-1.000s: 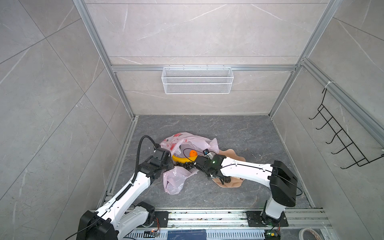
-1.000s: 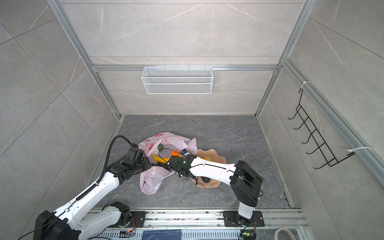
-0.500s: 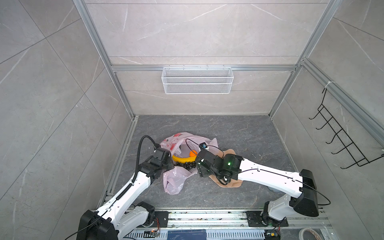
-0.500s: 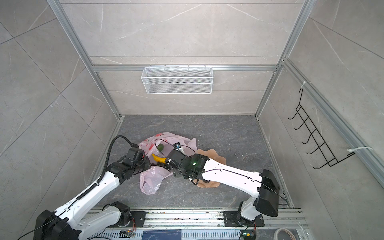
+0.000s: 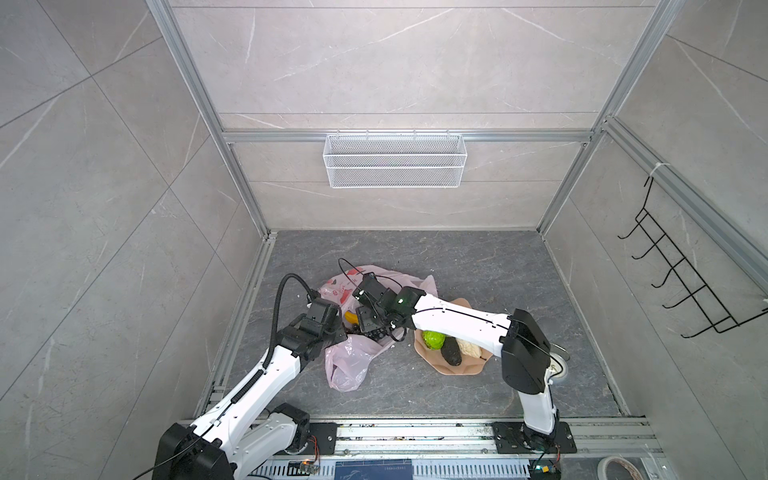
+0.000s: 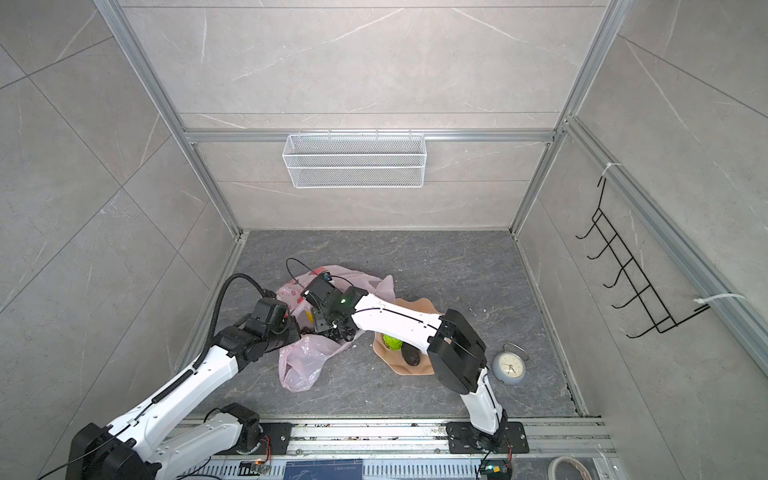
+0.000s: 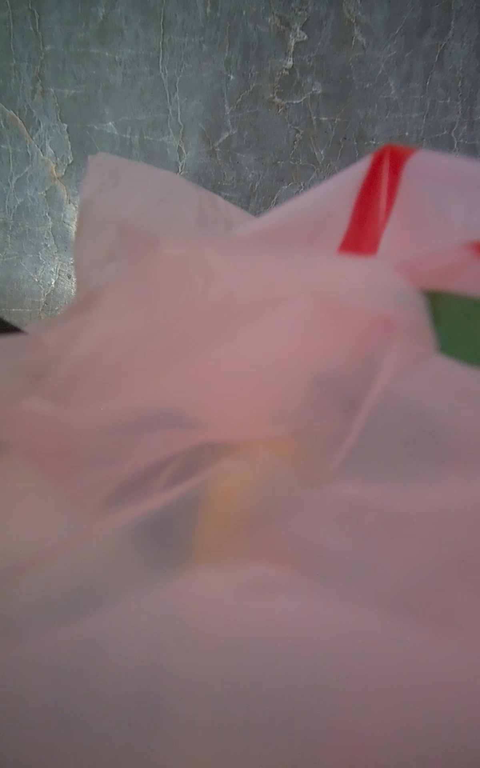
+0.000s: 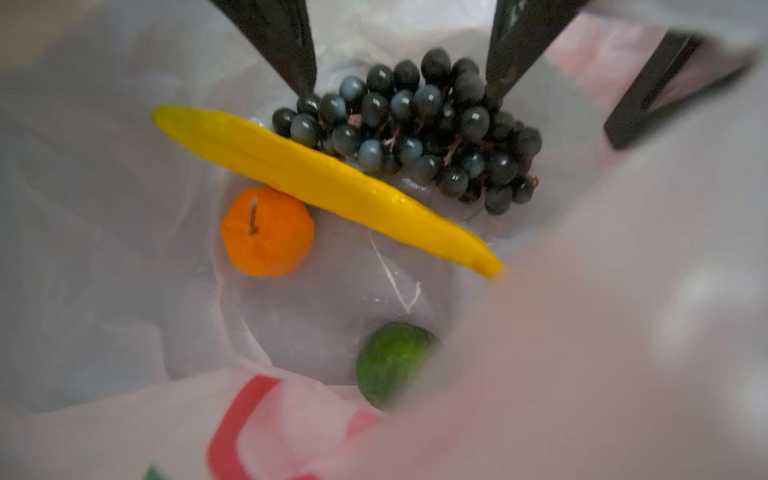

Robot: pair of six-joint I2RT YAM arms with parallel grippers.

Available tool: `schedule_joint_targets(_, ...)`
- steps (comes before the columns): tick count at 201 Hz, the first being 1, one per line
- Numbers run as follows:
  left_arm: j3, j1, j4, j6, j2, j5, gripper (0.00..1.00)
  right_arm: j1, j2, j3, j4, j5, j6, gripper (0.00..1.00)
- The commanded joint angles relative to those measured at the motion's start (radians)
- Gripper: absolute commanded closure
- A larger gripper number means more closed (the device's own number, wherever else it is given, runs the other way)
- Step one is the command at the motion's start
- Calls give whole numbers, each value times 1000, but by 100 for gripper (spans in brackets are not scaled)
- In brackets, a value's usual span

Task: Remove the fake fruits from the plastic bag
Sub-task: 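Move the right gripper back over the bag opening, then reach the right gripper into the bag and grasp the dark green fruit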

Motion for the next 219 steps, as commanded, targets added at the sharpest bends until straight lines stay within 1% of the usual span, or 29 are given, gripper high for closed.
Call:
schedule_joint_targets(1,-3,8,11,14,3,-4,90,-29,63,50,71,-56,12,32)
schedule_joint_targets(28,-4,9,24,21,21,-4,90,-65,151,126,105,-93,10,31)
schedule_joint_targets(58,1,17,17,28,65,-3,90,-91,256,261,65,-77,0,28)
schedule_joint_targets(90,-25,50,53,20,89,54,89,-112,367,418,-2,-64,1,25)
schedule_joint_targets(118,-43,72,86,22,106,101,89,-117,445,541,-49,-59,-1,19)
schedule_joint_targets(143,-42,76,97,28,122,111,88,-117,506,674,-122,-46,6,13)
schedule_joint_targets(150,-44,77,101,27,122,113,88,-117,549,708,-137,-42,11,11)
schedule_joint_targets(169,-51,79,112,25,122,118,88,-117,603,782,-162,-43,15,8)
schedule_joint_targets(188,-56,79,120,25,121,122,88,-117,644,839,-174,-58,21,8)
schedule_joint_targets(219,-63,81,128,23,124,127,88,-117,667,848,-134,-87,33,6)
